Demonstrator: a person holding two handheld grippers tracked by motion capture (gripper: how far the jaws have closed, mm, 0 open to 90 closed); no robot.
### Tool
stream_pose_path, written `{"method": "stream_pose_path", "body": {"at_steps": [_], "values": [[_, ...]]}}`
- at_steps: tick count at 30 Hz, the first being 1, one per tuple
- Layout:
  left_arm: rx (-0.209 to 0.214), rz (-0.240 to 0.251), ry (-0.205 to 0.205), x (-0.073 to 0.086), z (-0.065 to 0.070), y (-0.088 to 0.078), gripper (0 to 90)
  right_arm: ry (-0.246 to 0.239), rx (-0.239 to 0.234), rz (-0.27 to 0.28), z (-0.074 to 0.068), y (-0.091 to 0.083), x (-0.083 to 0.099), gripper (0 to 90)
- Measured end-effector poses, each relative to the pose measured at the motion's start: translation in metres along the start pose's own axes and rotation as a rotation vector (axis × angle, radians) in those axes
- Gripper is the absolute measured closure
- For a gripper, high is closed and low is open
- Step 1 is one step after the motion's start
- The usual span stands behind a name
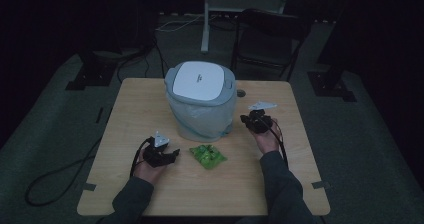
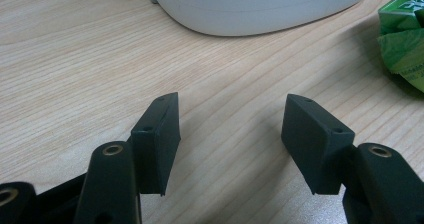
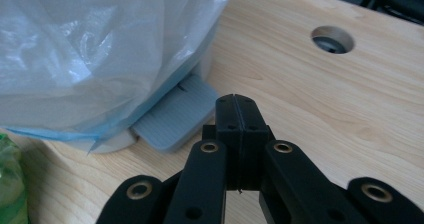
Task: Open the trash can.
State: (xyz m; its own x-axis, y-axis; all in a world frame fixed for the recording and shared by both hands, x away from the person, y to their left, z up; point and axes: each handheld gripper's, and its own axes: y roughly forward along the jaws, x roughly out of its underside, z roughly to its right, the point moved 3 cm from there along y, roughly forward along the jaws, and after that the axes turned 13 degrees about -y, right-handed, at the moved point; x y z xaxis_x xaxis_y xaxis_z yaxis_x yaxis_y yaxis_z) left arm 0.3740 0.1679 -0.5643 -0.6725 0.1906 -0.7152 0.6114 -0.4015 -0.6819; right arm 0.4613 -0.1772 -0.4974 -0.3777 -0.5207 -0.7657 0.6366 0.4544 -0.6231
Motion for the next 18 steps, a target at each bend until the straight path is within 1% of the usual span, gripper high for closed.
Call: {"method": "stream_pose_path", "body": {"at_steps": [2,3,7,8,9,11,13,18], "values": [[0.0,0.0,0.0,0.0,0.0,0.0,41.0,0.0,-0.007,-0.002,-0.001,0.003,0.0,90.0],[0.0,0.0,0.0,0.0,0.0,0.0,41.0,-0.002,-0.022,-0.006,-0.004,0.01,0.001,90.0],[0.0,0.0,0.0,0.0,0.0,0.0,41.0,-0.011,-0.048,-0.004,-0.011,0.02,0.0,90.0],[0.0,0.0,0.0,0.0,0.0,0.0,41.0,-0.011,-0.048,-0.004,-0.011,0.02,0.0,90.0],[0.0,0.0,0.0,0.0,0.0,0.0,41.0,-0.013,-0.053,-0.007,-0.012,0.024,-0.001,90.0],[0.0,0.0,0.0,0.0,0.0,0.0,41.0,-0.014,-0.056,-0.009,-0.013,0.027,-0.001,90.0],[0.0,0.0,0.0,0.0,0.0,0.0,41.0,-0.017,-0.064,-0.01,-0.014,0.032,-0.001,90.0],[0.0,0.0,0.0,0.0,0.0,0.0,41.0,-0.01,-0.079,-0.008,-0.015,0.039,-0.001,90.0]]}}
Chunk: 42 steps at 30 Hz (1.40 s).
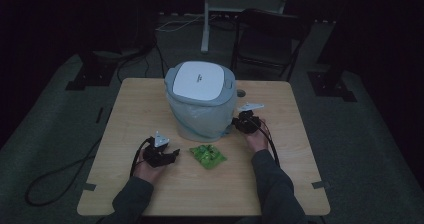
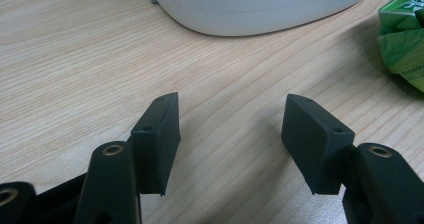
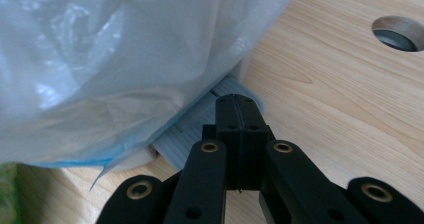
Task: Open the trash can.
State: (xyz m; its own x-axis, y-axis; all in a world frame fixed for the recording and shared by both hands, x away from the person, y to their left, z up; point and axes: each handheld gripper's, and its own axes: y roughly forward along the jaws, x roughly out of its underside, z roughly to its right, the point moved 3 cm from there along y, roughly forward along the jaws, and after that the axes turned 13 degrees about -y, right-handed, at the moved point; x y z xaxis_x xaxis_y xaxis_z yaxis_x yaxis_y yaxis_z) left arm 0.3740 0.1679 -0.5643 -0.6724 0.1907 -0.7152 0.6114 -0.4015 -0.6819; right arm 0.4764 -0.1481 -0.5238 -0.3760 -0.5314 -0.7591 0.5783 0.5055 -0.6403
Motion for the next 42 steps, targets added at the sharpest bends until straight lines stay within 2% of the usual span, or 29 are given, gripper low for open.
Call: {"method": "stream_pose_path", "body": {"at_steps": [5,8,9,16,20,42], "values": [[0.0,0.0,0.0,0.0,0.0,0.0,41.0,0.0,-0.008,-0.027,0.0,0.011,0.005,90.0],[0.0,0.0,0.0,0.0,0.0,0.0,41.0,0.008,-0.012,-0.019,0.0,0.012,0.006,90.0],[0.0,0.0,0.0,0.0,0.0,0.0,41.0,-0.01,-0.009,-0.024,-0.001,0.012,0.006,90.0],[-0.001,0.0,-0.001,0.0,0.0,0.0,41.0,-0.006,-0.008,-0.006,-0.001,0.014,0.01,90.0],[-0.001,0.0,-0.001,0.0,0.0,0.0,41.0,-0.023,-0.007,-0.012,-0.001,0.014,0.01,90.0],[-0.002,0.001,-0.001,0.0,0.0,0.0,41.0,-0.008,-0.021,-0.023,0.0,0.02,0.016,90.0]]}}
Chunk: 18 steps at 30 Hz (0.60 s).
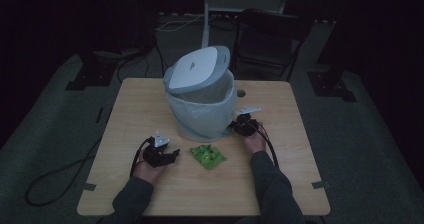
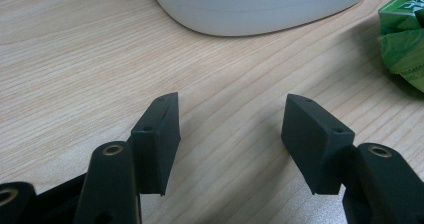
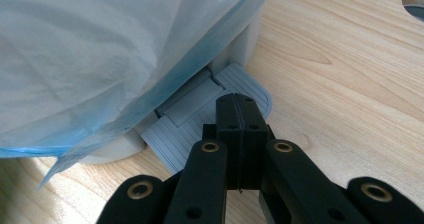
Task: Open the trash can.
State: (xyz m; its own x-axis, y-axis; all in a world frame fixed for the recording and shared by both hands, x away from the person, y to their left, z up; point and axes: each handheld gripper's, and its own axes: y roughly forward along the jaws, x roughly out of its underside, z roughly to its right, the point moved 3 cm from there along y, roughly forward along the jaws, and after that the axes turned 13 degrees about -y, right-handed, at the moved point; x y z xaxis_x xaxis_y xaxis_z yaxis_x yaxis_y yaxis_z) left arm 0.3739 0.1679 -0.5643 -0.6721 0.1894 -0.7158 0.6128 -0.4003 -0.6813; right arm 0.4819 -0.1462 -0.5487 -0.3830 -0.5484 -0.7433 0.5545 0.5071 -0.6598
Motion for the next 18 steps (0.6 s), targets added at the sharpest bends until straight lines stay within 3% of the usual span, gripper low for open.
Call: {"method": "stream_pose_path", "body": {"at_steps": [18], "values": [[0.005,0.001,0.004,-0.0002,0.0005,0.0003,41.7,0.02,-0.011,0.002,0.0003,0.0045,0.0024,90.0]]}}
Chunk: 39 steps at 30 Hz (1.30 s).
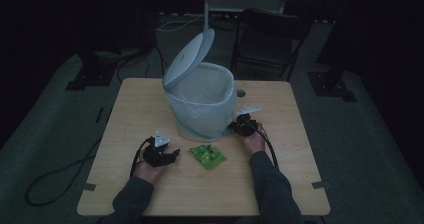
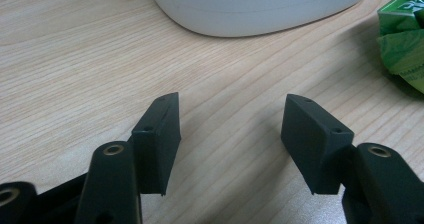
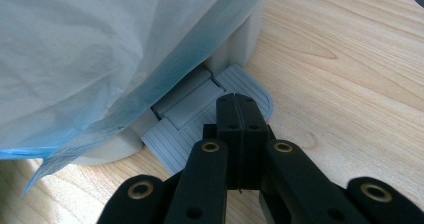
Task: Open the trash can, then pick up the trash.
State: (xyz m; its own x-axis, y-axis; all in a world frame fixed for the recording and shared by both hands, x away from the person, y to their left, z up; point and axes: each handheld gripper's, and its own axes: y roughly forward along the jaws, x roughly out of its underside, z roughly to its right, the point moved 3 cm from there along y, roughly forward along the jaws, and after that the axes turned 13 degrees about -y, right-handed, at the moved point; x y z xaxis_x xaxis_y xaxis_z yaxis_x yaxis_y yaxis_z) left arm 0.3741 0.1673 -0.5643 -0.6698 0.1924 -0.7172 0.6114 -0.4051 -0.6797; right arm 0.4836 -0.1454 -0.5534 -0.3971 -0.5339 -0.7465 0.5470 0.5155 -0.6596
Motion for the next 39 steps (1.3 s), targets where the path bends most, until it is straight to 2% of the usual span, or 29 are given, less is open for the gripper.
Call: {"method": "stream_pose_path", "body": {"at_steps": [3,6,9,19,21,24,30,32,37,39], "values": [[0.01,0.002,0.006,0.0,0.001,0.0,42.9,0.0,0.001,0.0,0.0,0.0,0.0,90.0],[0.027,-0.014,0.016,0.001,0.004,-0.002,49.6,0.001,0.002,0.002,0.0,0.0,0.0,90.0],[0.073,-0.019,0.022,-0.001,0.009,-0.005,51.4,-0.001,0.002,0.003,0.0,0.0,0.001,90.0],[0.228,0.049,0.016,-0.013,0.028,-0.025,51.3,0.001,0.001,0.003,0.0,0.0,0.001,90.0],[0.266,0.049,0.015,-0.015,0.032,-0.027,50.9,-0.003,0.003,0.002,0.0,0.0,0.0,90.0],[0.3,0.045,0.016,-0.017,0.038,-0.026,50.9,-0.004,0.001,0.001,0.0,0.0,0.0,90.0],[0.323,0.015,0.033,-0.019,0.053,-0.016,51.0,-0.005,0.0,0.001,0.0,0.0,0.0,90.0],[0.318,0.011,0.029,-0.022,0.056,-0.013,51.3,-0.005,-0.001,0.001,0.0,0.0,0.0,90.0],[0.26,-0.022,0.039,-0.023,0.058,-0.003,65.7,-0.008,0.002,0.001,0.0,0.0,0.0,90.0],[0.257,-0.021,0.044,-0.023,0.059,-0.002,70.3,-0.008,0.002,0.001,0.0,0.0,0.0,90.0]]}}
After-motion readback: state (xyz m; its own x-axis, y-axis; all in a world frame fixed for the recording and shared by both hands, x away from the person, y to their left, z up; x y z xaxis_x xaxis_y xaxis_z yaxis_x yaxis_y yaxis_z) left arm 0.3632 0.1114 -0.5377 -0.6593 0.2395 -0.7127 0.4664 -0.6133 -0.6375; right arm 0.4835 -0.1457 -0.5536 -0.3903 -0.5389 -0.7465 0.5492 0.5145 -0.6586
